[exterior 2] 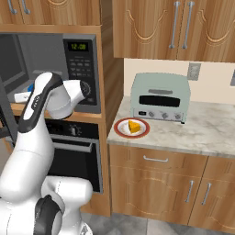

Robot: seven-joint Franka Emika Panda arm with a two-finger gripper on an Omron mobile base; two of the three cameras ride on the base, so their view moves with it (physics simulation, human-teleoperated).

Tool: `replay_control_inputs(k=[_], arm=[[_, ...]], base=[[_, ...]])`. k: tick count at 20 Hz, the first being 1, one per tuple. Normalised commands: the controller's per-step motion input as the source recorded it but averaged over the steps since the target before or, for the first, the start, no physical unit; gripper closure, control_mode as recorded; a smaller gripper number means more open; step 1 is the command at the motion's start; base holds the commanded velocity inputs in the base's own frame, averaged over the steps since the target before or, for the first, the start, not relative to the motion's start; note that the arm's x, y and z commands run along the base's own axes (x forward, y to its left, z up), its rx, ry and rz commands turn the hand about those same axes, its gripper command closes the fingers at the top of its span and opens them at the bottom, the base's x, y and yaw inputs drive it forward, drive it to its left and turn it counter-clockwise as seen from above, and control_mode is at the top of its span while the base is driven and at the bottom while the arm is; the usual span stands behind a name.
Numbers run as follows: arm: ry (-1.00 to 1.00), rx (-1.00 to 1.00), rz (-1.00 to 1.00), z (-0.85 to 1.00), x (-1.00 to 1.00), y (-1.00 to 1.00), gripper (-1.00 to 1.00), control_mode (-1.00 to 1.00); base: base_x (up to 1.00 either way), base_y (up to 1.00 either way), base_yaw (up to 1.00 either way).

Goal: Pick the cheese from the counter and place it in the microwave. Then turn on the microwave.

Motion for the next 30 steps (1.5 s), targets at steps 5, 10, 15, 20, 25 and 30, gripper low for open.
replay_control_inputs(k=[5,10,15,20,25,30], arm=[[-0.06,0.00,0.01,-0.11,0.04,0.12,-1.00,-1.00],[-0.05,0.00,0.01,-0.07,0.05,0.13,-1.00,-1.00],[-0.05,0.00,0.02,-0.03,0.07,0.17,-1.00,-1.00],[-0.03,0.00,0.03,-0.02,0.13,0.13,-1.00,-1.00],[-0.02,0.00,0.04,-0.05,0.16,0.14,-1.00,-1.00],[-0.02,0.00,0.05,-0.06,0.17,0.15,-1.00,-1.00]], base=[[0.00,0.00,0.00],[0.00,0.00,0.00],[0.00,0.00,0.00],[0.00,0.00,0.00],[0.00,0.00,0.00],[0.00,0.00,0.00]])
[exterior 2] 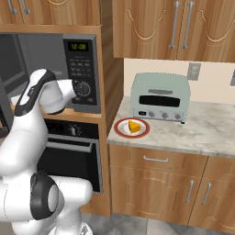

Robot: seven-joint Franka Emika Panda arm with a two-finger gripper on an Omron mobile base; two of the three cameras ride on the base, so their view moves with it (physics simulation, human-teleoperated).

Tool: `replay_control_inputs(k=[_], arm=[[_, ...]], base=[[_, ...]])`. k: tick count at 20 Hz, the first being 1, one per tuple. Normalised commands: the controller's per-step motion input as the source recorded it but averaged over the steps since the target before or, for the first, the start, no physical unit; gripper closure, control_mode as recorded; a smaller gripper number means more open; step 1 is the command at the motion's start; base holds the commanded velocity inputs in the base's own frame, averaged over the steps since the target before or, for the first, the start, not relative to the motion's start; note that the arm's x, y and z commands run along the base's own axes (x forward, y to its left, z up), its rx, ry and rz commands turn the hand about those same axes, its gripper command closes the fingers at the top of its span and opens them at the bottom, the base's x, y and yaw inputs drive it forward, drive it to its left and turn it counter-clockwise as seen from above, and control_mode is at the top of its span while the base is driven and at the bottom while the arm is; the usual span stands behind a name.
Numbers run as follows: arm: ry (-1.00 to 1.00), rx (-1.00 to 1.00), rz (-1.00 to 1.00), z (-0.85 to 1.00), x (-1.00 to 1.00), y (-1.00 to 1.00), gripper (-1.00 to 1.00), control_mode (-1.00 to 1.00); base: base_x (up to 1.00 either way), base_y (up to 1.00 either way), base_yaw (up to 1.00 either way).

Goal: Pick the cheese from the counter and place it in the microwave. Then turn on the microwave.

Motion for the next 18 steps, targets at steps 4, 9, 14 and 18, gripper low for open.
replay_control_inputs(k=[4,9,14,18], arm=[[-0.03,0.00,0.06,-0.01,0.10,0.15,-1.00,-1.00],[-0.01,0.00,0.05,0.00,-0.01,0.16,-1.00,-1.00],[0.00,0.00,0.06,0.00,-0.12,0.16,-1.00,-1.00],[0.00,0.00,0.05,0.00,-0.18,0.17,-1.00,-1.00]], base=[[0.00,0.00,0.00],[0.00,0.00,0.00],[0.00,0.00,0.00],[0.00,0.00,0.00]])
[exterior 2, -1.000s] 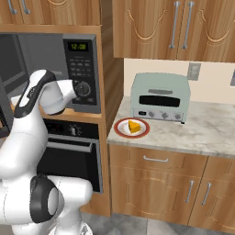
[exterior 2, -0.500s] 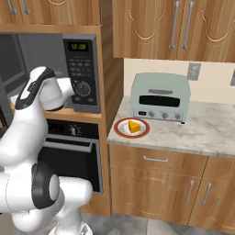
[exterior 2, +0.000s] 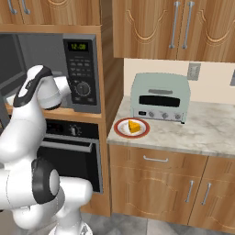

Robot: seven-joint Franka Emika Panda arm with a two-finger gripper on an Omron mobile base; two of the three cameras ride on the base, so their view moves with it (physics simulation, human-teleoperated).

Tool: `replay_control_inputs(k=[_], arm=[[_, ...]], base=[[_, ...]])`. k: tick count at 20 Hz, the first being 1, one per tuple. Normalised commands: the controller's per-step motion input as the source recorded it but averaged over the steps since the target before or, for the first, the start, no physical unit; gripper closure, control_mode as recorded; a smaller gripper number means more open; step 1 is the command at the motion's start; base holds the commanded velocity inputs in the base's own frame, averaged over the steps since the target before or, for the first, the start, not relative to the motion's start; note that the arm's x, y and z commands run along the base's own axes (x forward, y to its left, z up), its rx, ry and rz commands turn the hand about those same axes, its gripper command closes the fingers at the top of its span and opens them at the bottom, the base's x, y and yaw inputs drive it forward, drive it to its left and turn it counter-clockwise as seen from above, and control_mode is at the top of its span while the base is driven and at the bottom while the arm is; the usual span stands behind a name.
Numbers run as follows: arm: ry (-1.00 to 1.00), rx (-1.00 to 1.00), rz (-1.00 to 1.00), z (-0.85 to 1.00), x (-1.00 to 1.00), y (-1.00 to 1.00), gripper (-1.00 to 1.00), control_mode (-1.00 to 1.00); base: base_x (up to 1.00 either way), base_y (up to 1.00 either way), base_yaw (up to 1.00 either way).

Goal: Pick the cheese from the counter and place it in the microwave. Then turn on the microwave.

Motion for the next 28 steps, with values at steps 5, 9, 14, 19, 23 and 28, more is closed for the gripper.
replay_control_inputs(k=[5,9,14,19,23,28], arm=[[-0.02,0.00,0.03,0.00,-0.21,0.17,-1.00,-1.00],[-0.06,0.00,0.01,0.00,-0.27,0.18,-1.00,-1.00],[-0.06,0.00,0.00,0.00,-0.28,0.18,-1.00,-1.00],[-0.06,0.00,0.00,0.00,-0.29,0.18,-1.00,-1.00],[-0.06,0.00,0.00,0.00,-0.29,0.18,-1.00,-1.00],[-0.05,0.00,0.00,0.00,-0.23,0.17,-1.00,-1.00]], base=[[0.00,0.00,0.00],[0.00,0.00,0.00],[0.00,0.00,0.00],[0.00,0.00,0.00],[0.00,0.00,0.00],[0.00,0.00,0.00]])
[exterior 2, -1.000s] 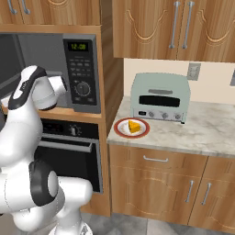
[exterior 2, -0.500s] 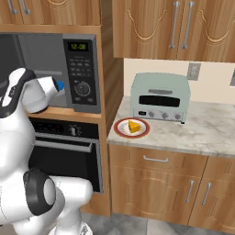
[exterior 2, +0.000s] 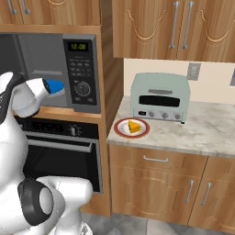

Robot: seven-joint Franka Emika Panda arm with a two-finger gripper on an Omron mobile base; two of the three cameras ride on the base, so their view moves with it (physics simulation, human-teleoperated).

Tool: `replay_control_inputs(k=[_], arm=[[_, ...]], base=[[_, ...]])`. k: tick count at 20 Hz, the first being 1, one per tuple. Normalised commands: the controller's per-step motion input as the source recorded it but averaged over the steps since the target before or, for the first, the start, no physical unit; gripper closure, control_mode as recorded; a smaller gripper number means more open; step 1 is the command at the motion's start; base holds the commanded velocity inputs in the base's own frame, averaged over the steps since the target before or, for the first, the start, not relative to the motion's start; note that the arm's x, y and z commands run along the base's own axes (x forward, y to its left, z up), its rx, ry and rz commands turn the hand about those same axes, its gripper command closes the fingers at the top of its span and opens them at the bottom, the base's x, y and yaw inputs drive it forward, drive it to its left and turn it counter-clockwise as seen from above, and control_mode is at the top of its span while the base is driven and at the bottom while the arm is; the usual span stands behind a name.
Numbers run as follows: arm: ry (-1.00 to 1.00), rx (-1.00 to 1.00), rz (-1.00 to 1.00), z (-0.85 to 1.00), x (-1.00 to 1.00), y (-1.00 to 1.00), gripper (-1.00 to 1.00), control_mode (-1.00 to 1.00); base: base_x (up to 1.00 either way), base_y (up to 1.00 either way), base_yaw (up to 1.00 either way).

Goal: Pick the cheese from the counter and place it in the microwave. Then turn on the microwave.

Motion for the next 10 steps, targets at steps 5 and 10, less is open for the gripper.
replay_control_inputs(k=[5,10], arm=[[-0.05,0.00,0.00,0.00,-0.21,0.14,-1.00,-1.00],[-0.04,0.00,0.00,0.00,-0.19,0.12,-1.00,-1.00]], base=[[0.00,0.00,0.00],[0.00,0.00,0.00]])
